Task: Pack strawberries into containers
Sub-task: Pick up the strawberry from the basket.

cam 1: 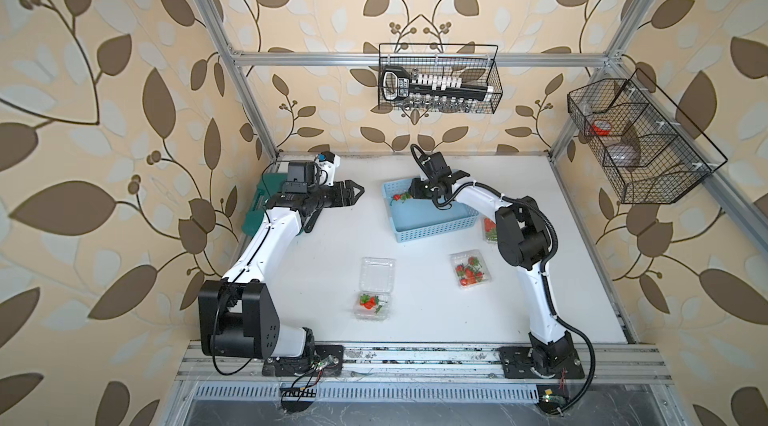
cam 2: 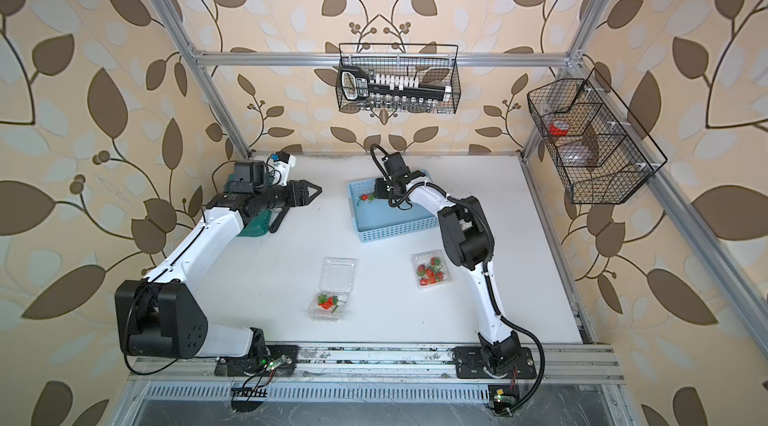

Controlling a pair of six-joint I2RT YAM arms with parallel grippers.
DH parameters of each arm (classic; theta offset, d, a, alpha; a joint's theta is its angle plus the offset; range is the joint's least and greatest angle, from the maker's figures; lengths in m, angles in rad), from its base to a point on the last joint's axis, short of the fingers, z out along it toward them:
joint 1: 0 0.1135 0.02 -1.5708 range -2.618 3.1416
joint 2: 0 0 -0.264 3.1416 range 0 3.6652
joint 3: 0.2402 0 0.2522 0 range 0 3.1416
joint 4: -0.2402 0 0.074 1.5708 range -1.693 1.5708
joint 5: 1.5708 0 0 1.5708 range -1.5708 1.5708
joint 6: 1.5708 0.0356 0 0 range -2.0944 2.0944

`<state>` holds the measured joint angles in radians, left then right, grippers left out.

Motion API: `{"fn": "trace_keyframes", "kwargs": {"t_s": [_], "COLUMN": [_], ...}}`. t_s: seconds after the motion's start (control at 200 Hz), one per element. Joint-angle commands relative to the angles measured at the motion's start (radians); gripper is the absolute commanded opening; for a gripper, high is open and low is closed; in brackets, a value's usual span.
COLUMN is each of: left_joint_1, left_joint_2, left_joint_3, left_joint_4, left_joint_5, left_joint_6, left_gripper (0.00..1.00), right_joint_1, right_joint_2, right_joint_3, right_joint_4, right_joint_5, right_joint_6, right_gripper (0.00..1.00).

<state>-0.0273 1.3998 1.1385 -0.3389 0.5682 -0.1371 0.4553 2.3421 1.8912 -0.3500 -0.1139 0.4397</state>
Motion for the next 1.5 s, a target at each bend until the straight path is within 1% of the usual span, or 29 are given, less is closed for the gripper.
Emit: {"fn": "trace_keyframes", "kwargs": {"t_s": [0.0, 0.355, 0.46, 0.535, 0.775, 0.825, 0.885, 0.975, 1.075, 1.23, 1.35, 1.495], "left_joint_1": [-0.006, -0.006, -0.006, -0.005, -0.006, -0.006, -0.006, -0.005, -0.006, -0.006, -0.006, -0.006], "left_joint_2": [0.001, 0.013, 0.014, 0.015, 0.013, 0.012, 0.01, 0.007, 0.008, 0.01, 0.013, 0.015], "left_joint_3": [-0.006, -0.003, -0.003, -0.002, -0.001, -0.003, -0.003, -0.005, -0.005, -0.005, -0.003, -0.002], "left_joint_4": [0.014, 0.01, 0.008, 0.008, 0.01, 0.01, 0.01, 0.012, 0.012, 0.011, 0.01, 0.01], "left_joint_5": [0.009, 0.009, 0.007, 0.009, 0.013, 0.013, 0.013, 0.013, 0.013, 0.013, 0.013, 0.013], "left_joint_6": [0.011, 0.014, 0.015, 0.014, 0.012, 0.013, 0.012, 0.013, 0.013, 0.013, 0.013, 0.014], "left_gripper": [0.76, 0.76, 0.76, 0.76, 0.76, 0.76, 0.76, 0.76, 0.76, 0.76, 0.76, 0.76], "right_joint_1": [0.003, 0.003, 0.002, 0.003, -0.006, -0.011, -0.014, -0.015, -0.014, -0.016, -0.016, -0.015], "right_joint_2": [0.049, 0.125, 0.141, 0.141, 0.094, 0.095, 0.1, 0.107, 0.121, 0.15, 0.166, 0.178], "right_joint_3": [0.052, 0.102, 0.117, 0.114, 0.052, 0.055, 0.062, 0.077, 0.105, 0.142, 0.142, 0.144], "right_joint_4": [0.005, 0.006, -0.01, -0.016, -0.015, -0.02, -0.027, -0.03, -0.036, -0.053, -0.058, -0.066], "right_joint_5": [-0.029, -0.014, -0.007, 0.0, 0.032, 0.036, 0.033, 0.032, 0.026, 0.039, 0.045, 0.045], "right_joint_6": [0.052, 0.056, 0.055, 0.051, 0.03, 0.027, 0.028, 0.027, 0.024, 0.012, 0.003, -0.004], "right_gripper": [0.37, 0.38, 0.36, 0.31, 0.24, 0.24, 0.27, 0.35, 0.38, 0.39, 0.38, 0.33]}}
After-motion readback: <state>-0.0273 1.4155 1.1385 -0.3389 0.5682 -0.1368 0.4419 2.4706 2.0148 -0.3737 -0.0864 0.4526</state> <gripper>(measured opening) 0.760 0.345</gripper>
